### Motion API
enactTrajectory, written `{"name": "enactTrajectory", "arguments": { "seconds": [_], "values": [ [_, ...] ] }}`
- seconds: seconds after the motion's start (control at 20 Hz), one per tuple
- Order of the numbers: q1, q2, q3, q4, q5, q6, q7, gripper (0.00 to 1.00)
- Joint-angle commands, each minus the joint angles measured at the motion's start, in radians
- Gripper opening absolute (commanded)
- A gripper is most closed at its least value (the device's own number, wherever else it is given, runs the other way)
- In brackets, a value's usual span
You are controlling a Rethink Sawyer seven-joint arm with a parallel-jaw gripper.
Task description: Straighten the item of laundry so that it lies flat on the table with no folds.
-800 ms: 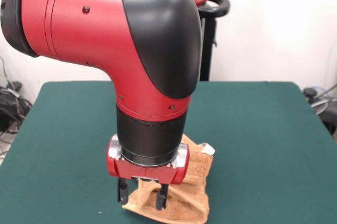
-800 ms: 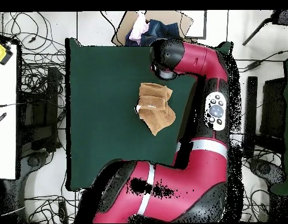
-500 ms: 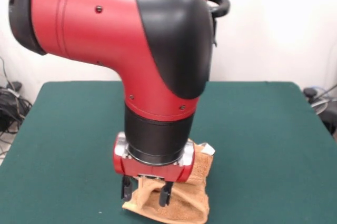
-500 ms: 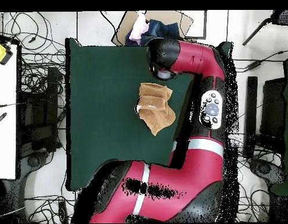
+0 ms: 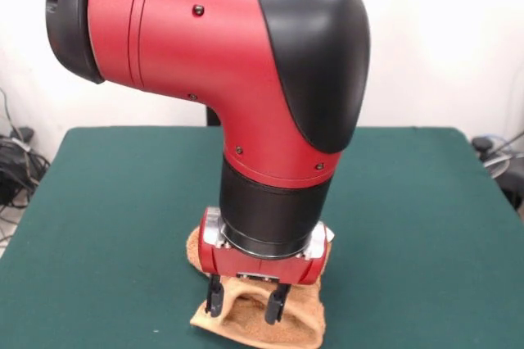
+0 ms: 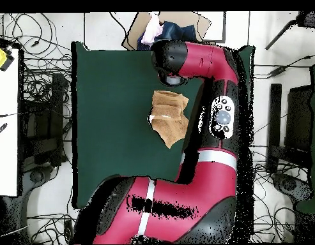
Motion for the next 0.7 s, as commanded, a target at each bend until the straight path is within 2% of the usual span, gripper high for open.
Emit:
{"name": "enactTrajectory", "arguments": {
  "seconds": [0.05, 0.3, 0.4, 0.55, 0.7],
  "values": [
    [0.013, 0.013, 0.031, 0.058, -0.032, 0.072, 0.007, 1.00],
    [0.003, 0.015, 0.042, 0.062, -0.024, 0.069, 0.002, 1.00],
    [-0.023, -0.006, 0.074, 0.121, 0.009, -0.004, 0.014, 1.00],
    [-0.043, -0.008, 0.103, 0.151, 0.008, -0.084, -0.021, 1.00],
    [-0.051, 0.036, 0.119, 0.106, -0.001, -0.094, -0.043, 1.00]
  ]
}}
